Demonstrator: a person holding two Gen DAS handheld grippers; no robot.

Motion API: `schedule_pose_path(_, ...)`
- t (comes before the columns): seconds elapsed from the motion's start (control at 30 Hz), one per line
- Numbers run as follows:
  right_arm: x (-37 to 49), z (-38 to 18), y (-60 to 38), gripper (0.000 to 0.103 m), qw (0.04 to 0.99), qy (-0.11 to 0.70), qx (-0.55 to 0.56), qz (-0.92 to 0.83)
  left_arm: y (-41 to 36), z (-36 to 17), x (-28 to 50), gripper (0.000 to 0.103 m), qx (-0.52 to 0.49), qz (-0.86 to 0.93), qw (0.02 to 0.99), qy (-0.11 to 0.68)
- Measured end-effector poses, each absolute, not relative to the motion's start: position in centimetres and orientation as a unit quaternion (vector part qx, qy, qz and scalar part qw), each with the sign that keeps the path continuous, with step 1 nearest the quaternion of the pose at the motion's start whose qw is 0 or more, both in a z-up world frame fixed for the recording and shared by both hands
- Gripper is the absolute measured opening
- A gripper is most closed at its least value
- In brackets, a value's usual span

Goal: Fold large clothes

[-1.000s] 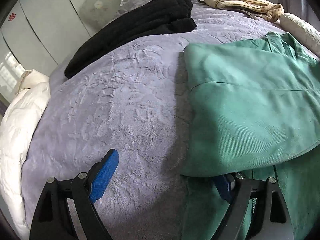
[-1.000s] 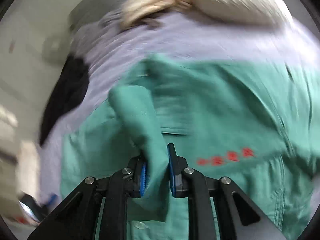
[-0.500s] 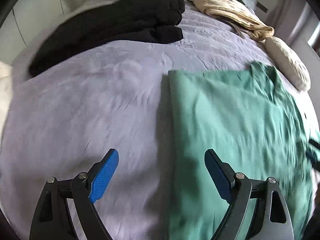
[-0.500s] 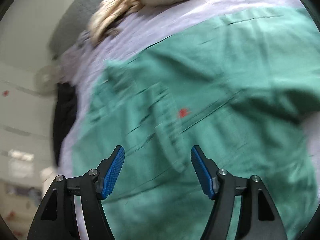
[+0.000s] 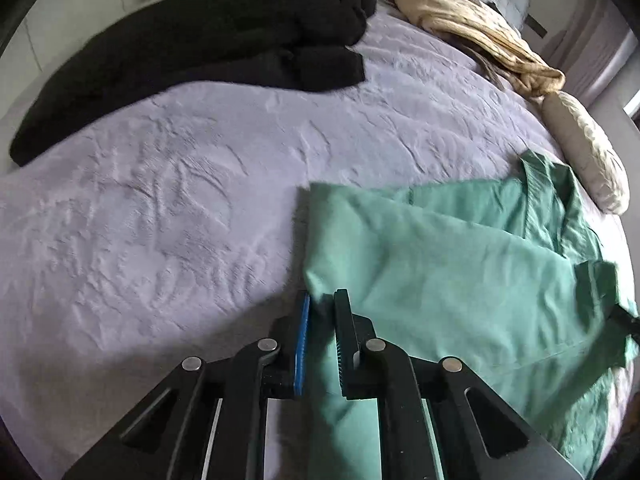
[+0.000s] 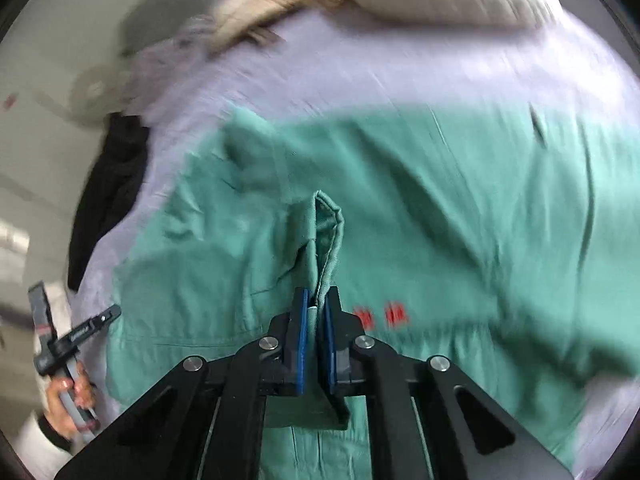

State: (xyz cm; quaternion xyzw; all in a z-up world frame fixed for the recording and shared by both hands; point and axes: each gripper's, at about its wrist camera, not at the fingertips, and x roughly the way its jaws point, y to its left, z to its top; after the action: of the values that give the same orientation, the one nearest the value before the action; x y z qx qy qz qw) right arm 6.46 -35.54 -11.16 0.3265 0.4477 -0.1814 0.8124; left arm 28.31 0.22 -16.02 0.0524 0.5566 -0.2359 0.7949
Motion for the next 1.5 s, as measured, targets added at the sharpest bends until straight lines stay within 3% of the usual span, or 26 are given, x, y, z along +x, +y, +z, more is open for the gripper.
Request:
schedule_pose_path(0.1,7.1,-11.1,-36.6,0.009,0.816,0.450,0.307,-0.194,0.2,-16.5,28.9,0.014,0.047,-0.219,0.798,0.560)
schedule_pose_path(0.23,6.3,-14.7,-38.6,0.016,0.765,0.481,0.375,-0.208,1.1,-15.7,28.7,0.014,0.060,-0.205,0.807,0.551)
schedule_pose_path(0.3,5.3,-14.3,-38.2,0.029,0.768,0.472,0.378,-0.213,2.2,-15.1,27.9,0.014,0.091,-0.206,0.798,0.558)
schedule_pose_path(0.37,4.1,-13.4,-37.2,0.054,0.771,0.470,0.372,-0.214,3.3,-14.7,26.7,0.014,0.114,-0.211,0.793,0.561)
schedule_pose_path(0.4,3.5,-12.7,-36.6,0.057,0.775,0.462,0.378,-0.208,3.9,-14.5,25.9,0.014,0.123,-0.214,0.792,0.558)
schedule_pose_path(0.57,2.1,-11.4,-30.5,0.057,0.767,0.425,0.470,-0.105,7.2,-14.1,22.0,0.014,0.123,-0.209,0.784,0.571)
schedule_pose_path(0.8,10.6,-17.5,-14.7,0.057,0.685,0.450,0.567,0.079,9.5,-14.0,20.2,0.014,0.094,-0.176,0.792,0.577)
schedule_pose_path(0.83,12.2,-18.3,-12.7,0.055,0.684,0.454,0.565,0.083,9.7,-13.9,20.1,0.014,0.093,-0.176,0.792,0.577)
schedule_pose_path(0.93,15.6,-19.7,-10.0,0.003,0.686,0.452,0.564,0.075,11.0,-13.6,19.6,0.014,0.102,-0.162,0.797,0.572)
schedule_pose_path(1.03,17.1,-20.1,-8.8,0.003,0.690,0.439,0.571,0.071,12.3,-13.2,19.2,0.016,0.103,-0.153,0.807,0.562)
schedule_pose_path(1.07,17.4,-20.3,-8.1,0.003,0.692,0.443,0.565,0.074,12.7,-13.2,19.1,0.051,0.104,-0.148,0.808,0.560)
schedule_pose_path(1.1,17.8,-20.7,-7.4,0.003,0.691,0.452,0.559,0.077,12.9,-13.2,19.0,0.097,0.104,-0.143,0.810,0.559)
schedule_pose_path(1.13,18.0,-21.3,-6.6,0.003,0.689,0.466,0.550,0.079,13.2,-12.9,18.7,0.103,0.103,-0.130,0.821,0.546)
schedule_pose_path(1.4,15.7,-20.5,-5.5,0.004,0.686,0.520,0.504,0.076,12.6,-12.7,18.2,0.103,0.108,-0.136,0.816,0.552)
schedule_pose_path(1.43,14.8,-19.4,-6.6,0.011,0.698,0.518,0.490,0.066,12.3,-12.9,18.1,0.103,0.111,-0.141,0.813,0.555)
schedule_pose_path(1.5,13.4,-17.7,-9.6,0.041,0.723,0.505,0.470,0.034,11.2,-13.2,18.0,0.103,0.113,-0.151,0.804,0.563)
